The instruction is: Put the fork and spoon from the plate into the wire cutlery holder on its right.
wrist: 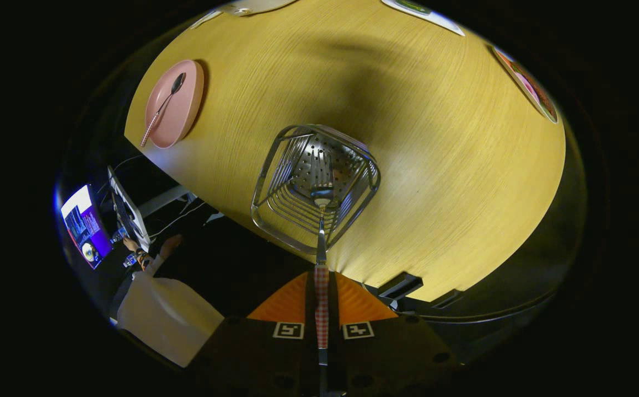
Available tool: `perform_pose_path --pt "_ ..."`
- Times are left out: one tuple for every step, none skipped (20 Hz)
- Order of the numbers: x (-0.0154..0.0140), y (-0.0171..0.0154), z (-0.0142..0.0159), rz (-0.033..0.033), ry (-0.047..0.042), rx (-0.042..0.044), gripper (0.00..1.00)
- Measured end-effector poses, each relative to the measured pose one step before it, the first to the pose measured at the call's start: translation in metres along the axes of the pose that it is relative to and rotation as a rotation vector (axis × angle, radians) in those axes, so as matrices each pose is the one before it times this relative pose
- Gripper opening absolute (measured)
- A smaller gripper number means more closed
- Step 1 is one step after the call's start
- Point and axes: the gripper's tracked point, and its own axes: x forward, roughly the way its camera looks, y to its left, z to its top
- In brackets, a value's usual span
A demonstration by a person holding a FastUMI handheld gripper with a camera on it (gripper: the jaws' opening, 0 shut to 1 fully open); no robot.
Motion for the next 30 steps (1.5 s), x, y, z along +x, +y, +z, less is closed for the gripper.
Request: perform_pose_path --pt "-0.00048 -0.00071 0.00282 -0.00265 0.00571 -0.00325 0.12" --pt "0.00164 -0.00138 0.0029 -0.00258 0.00238 -0.00117 0.12" --pt "0.00037 0.00012 0.00334 0.00407 0.0014 0.00491 0.13" --pt "-0.00084 0.00102 0.00327 0.00448 -0.0012 0.01282 0.14" --pt "-0.0011 0.00149 0.00576 0.00677 -0.01526 0.01159 0.19" --pt "-0.00026 0.00206 0.00287 0.00834 -0.0132 0.00635 0.32" --pt "-0.00305 -0.00278 0.00457 -0.01085 -0.02273 -0.00406 0.55" --pt "-0.00421 -0.00209 0.00419 0.00055 -0.02678 -0.0008 0.77" --pt "-0.00475 -0.00121 0.00332 -0.00004 -0.02839 0.00434 0.99" --pt "-0.00314 0.00131 0.00169 0.00667 -0.02414 0.00939 0.99" --pt "-0.00676 0.00112 0.0005 0.00911 -0.01831 0.01114 1.0" --pt "-0.00672 0.0008 0.0008 0.00976 -0.02513 0.00401 0.99" --pt "-0.00727 0.00071 0.001 0.00647 -0.03052 -0.00241 1.0" --pt "-0.00655 -0.00024 -0.00062 -0.00012 -0.03401 -0.00412 1.0" --pt "-0.00755 0.00168 -0.00028 0.00241 -0.03082 -0.00398 1.0" --pt "-0.00758 0.00378 -0.0007 0.00458 -0.03372 -0.00056 1.0" --pt "-0.00871 0.00461 -0.00015 0.00897 -0.03797 0.00333 0.99" --pt "-0.01223 0.00551 0.00062 0.01153 -0.04217 0.00315 1.0" --pt "-0.00889 0.00517 0.00371 0.00808 -0.05323 0.0022 1.0" --pt "-0.00733 0.00194 0.00402 0.0034 -0.05766 -0.00235 1.0" --pt "-0.00736 0.00302 0.00288 0.0054 -0.05783 -0.00321 0.99" --pt "-0.00588 0.00369 -0.00062 -0.00219 -0.04827 -0.00375 0.99" --pt "-0.00543 0.00288 0.0006 -0.0068 -0.0466 -0.00296 1.0" --pt "-0.00513 0.00403 0.00288 -0.00898 -0.05886 0.00318 1.0" --pt "-0.00453 0.0028 0.00311 -0.00807 -0.05062 0.00698 1.0" --pt "-0.00259 0.00383 0.00205 -0.0089 -0.05963 0.01066 1.0" --pt "-0.00266 0.00374 0.00201 -0.00922 -0.06092 0.01071 1.0" --pt "-0.00385 0.00381 -0.00043 -0.00939 -0.05392 0.0092 1.0" --pt "-0.00311 0.00507 -0.00185 -0.00936 -0.03565 0.01055 1.0" --pt "-0.00178 0.00706 -0.00207 -0.00604 -0.03689 0.01323 1.0"
